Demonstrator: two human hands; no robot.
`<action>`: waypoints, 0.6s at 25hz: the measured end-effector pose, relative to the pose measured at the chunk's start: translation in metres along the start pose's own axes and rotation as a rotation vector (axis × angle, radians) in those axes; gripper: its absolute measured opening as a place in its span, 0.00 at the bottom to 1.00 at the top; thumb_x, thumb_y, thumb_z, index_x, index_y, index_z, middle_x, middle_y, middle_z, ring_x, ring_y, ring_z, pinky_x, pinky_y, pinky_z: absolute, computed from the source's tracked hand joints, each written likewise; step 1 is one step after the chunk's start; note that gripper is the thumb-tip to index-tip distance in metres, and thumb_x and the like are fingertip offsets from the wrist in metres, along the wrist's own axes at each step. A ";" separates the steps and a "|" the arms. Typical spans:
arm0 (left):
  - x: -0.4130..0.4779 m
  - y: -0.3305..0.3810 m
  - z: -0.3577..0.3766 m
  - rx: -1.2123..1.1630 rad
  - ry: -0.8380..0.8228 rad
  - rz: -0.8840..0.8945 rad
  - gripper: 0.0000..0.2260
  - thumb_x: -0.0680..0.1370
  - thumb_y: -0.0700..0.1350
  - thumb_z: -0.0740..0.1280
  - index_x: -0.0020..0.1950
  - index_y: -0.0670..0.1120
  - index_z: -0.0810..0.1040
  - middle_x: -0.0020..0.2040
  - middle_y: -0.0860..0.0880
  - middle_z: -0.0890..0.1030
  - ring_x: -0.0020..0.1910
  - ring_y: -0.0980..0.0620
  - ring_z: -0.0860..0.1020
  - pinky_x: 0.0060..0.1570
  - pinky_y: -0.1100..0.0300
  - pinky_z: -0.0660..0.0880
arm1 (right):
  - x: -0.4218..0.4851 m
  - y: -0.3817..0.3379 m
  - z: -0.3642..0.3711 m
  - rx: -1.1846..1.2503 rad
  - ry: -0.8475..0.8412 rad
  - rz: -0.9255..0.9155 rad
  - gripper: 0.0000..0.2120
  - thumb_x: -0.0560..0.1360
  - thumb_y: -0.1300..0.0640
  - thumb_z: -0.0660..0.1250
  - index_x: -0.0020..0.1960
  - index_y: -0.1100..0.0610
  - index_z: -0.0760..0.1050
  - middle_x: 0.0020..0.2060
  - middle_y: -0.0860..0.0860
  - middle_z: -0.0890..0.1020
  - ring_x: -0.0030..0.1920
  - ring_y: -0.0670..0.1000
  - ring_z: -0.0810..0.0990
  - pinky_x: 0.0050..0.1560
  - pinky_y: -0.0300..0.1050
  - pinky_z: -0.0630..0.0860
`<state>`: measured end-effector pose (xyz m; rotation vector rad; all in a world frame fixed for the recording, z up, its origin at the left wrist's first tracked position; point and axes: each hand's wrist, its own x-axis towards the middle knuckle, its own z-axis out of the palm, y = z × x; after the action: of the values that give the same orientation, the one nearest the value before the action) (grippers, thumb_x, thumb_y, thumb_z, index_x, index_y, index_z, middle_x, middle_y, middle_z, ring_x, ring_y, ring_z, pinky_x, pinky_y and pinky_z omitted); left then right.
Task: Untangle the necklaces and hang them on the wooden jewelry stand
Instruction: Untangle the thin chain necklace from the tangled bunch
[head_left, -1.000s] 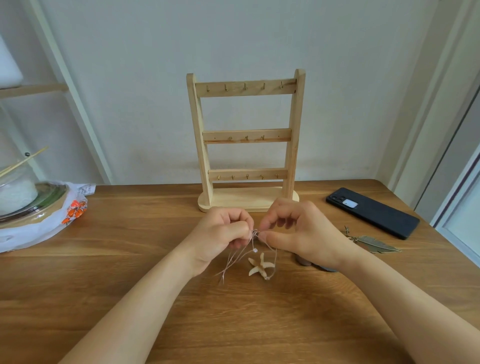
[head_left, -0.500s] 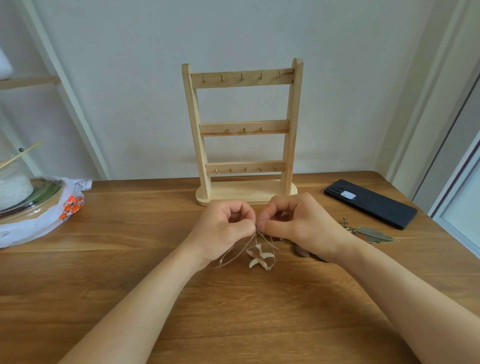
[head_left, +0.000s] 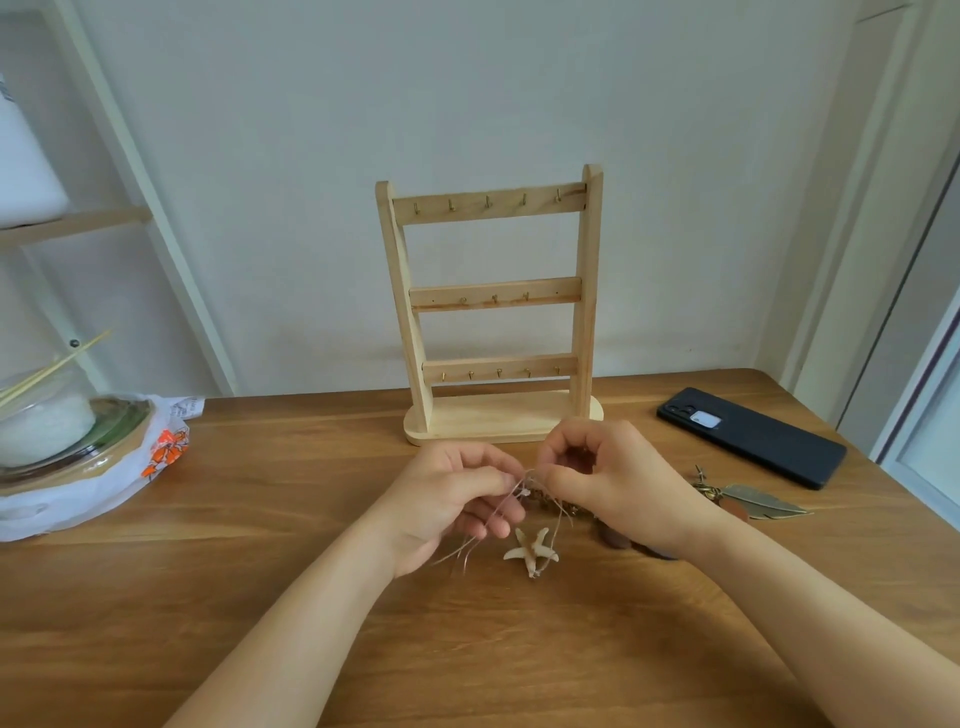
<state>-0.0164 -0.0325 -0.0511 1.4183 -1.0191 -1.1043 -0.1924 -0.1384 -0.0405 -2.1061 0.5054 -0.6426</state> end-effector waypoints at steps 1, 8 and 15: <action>-0.001 0.002 -0.002 0.002 -0.013 -0.026 0.04 0.78 0.35 0.69 0.50 0.41 0.83 0.38 0.40 0.84 0.27 0.52 0.78 0.24 0.66 0.69 | 0.002 0.002 0.000 -0.020 0.023 -0.008 0.01 0.75 0.61 0.72 0.45 0.59 0.80 0.33 0.49 0.78 0.27 0.41 0.72 0.28 0.32 0.69; -0.001 -0.001 0.006 -0.035 0.075 0.009 0.13 0.68 0.44 0.76 0.51 0.41 0.85 0.44 0.42 0.87 0.30 0.52 0.81 0.26 0.66 0.71 | 0.003 0.014 0.006 -0.164 0.106 -0.162 0.03 0.72 0.58 0.75 0.41 0.54 0.82 0.38 0.47 0.79 0.40 0.49 0.76 0.42 0.40 0.75; 0.001 -0.003 0.005 -0.113 0.109 0.100 0.10 0.69 0.37 0.75 0.50 0.40 0.83 0.45 0.39 0.86 0.39 0.49 0.84 0.35 0.64 0.78 | 0.004 0.015 0.008 -0.064 0.126 -0.109 0.03 0.75 0.58 0.74 0.43 0.52 0.81 0.38 0.45 0.79 0.37 0.43 0.74 0.40 0.36 0.73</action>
<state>-0.0205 -0.0344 -0.0541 1.3083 -0.9256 -0.9857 -0.1859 -0.1438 -0.0557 -2.1736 0.4893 -0.8361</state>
